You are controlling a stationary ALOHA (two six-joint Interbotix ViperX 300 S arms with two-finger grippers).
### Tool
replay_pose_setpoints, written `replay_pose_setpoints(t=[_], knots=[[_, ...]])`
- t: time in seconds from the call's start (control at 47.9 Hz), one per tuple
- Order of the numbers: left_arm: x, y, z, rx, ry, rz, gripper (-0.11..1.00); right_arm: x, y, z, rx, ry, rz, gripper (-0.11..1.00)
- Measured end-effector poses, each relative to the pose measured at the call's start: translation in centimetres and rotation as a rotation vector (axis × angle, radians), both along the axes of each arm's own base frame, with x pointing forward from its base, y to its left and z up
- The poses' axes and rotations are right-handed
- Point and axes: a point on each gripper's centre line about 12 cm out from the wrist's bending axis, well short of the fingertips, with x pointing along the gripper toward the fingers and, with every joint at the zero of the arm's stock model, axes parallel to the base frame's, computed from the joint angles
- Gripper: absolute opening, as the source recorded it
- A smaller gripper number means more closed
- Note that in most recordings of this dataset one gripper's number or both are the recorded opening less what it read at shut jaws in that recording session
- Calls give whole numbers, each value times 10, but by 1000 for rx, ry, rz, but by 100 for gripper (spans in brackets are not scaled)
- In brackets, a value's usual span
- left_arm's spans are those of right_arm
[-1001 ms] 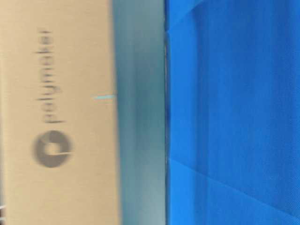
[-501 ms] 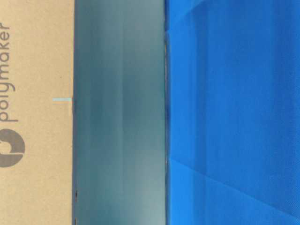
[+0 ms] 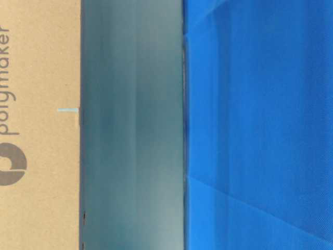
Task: Lift up the cardboard box by clamping it between your arms.
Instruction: 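Hold the box clamped between both grippers in the air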
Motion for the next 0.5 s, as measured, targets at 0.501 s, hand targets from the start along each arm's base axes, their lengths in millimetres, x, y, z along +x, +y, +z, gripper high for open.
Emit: replay_pose_setpoints(t=[0.501], knots=[[1, 3, -16, 1, -8, 6, 87, -2, -1, -19, -1, -17, -4, 99]])
